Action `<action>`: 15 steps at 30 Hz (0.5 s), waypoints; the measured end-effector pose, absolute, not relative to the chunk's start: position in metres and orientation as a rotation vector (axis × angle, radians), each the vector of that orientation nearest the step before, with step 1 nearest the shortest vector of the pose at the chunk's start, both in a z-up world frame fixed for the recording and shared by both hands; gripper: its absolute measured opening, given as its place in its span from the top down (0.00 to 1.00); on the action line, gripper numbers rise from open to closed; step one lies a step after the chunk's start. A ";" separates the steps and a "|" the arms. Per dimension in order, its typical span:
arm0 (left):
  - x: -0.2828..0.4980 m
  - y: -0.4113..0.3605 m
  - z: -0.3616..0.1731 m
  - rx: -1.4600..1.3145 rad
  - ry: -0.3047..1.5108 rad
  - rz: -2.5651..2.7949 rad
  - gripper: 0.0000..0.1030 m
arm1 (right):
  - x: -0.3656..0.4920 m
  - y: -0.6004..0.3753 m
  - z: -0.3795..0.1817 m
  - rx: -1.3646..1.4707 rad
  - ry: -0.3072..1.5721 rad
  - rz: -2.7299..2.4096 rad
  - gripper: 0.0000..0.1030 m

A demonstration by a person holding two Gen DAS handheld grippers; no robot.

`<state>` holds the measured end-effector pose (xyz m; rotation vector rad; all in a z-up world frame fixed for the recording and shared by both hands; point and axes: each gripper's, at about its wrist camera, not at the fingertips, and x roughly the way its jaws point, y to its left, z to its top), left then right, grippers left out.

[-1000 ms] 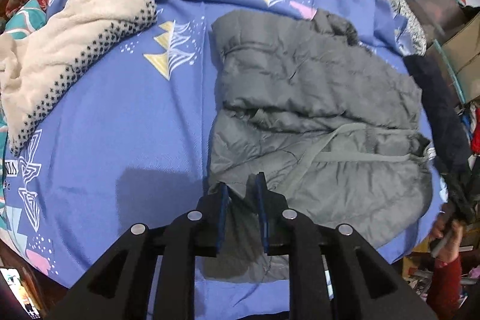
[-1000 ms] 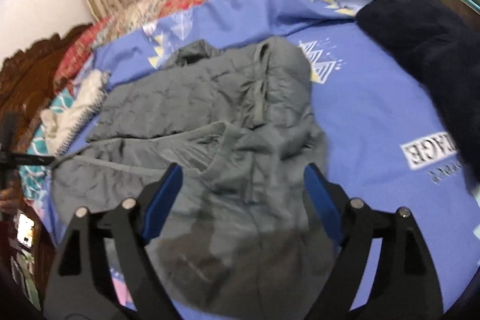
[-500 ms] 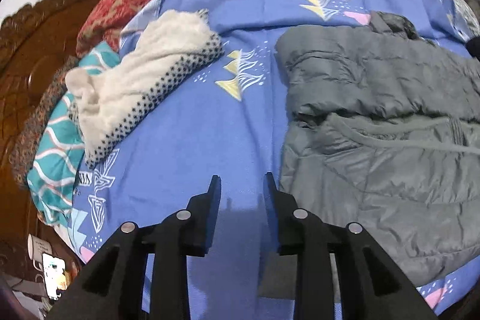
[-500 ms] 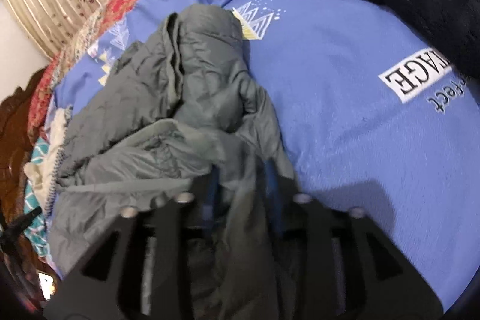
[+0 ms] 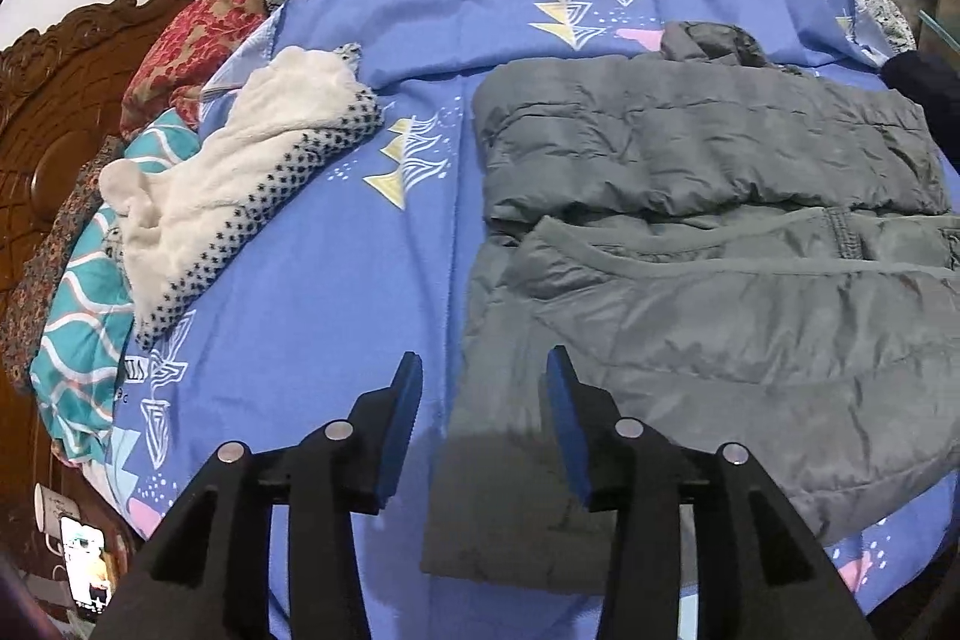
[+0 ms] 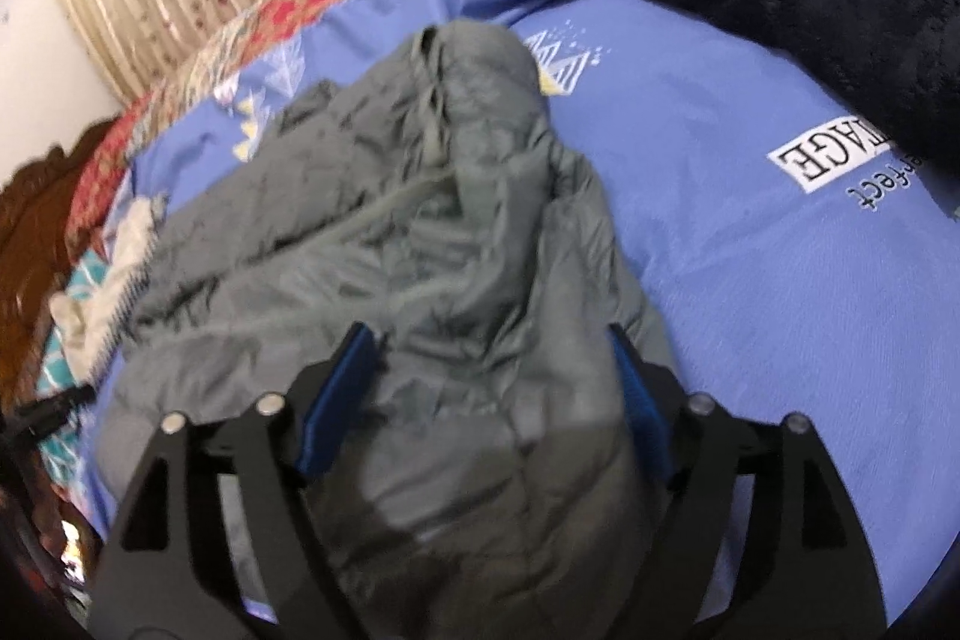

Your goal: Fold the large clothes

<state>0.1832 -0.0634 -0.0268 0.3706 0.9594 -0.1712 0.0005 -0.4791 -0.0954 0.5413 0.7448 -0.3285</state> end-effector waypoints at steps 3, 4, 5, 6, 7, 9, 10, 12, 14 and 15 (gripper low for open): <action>0.182 -0.065 -0.031 0.363 0.965 -0.182 0.33 | 0.006 -0.475 -0.109 0.524 0.784 -0.322 0.20; 0.181 -0.067 -0.032 0.363 0.965 -0.182 0.31 | 0.007 -0.475 -0.112 0.519 0.790 -0.322 0.20; 0.180 -0.068 -0.035 0.366 0.967 -0.185 0.29 | 0.007 -0.474 -0.115 0.512 0.792 -0.322 0.19; 0.179 -0.070 -0.039 0.372 0.970 -0.188 0.28 | 0.008 -0.473 -0.117 0.496 0.789 -0.319 0.17; 0.177 -0.071 -0.043 0.380 0.975 -0.191 0.26 | 0.009 -0.471 -0.119 0.478 0.786 -0.316 0.16; 0.175 -0.075 -0.051 0.394 0.988 -0.196 0.24 | 0.010 -0.469 -0.121 0.458 0.785 -0.311 0.13; 0.173 -0.076 -0.058 0.402 0.998 -0.194 0.23 | 0.011 -0.468 -0.121 0.455 0.785 -0.309 0.12; 0.171 -0.077 -0.065 0.404 1.009 -0.189 0.23 | 0.011 -0.468 -0.122 0.453 0.783 -0.301 0.09; 0.168 -0.077 -0.073 0.403 1.022 -0.182 0.22 | 0.011 -0.468 -0.123 0.457 0.779 -0.291 0.08; 0.167 -0.077 -0.076 0.402 1.026 -0.179 0.21 | 0.011 -0.468 -0.124 0.459 0.777 -0.286 0.07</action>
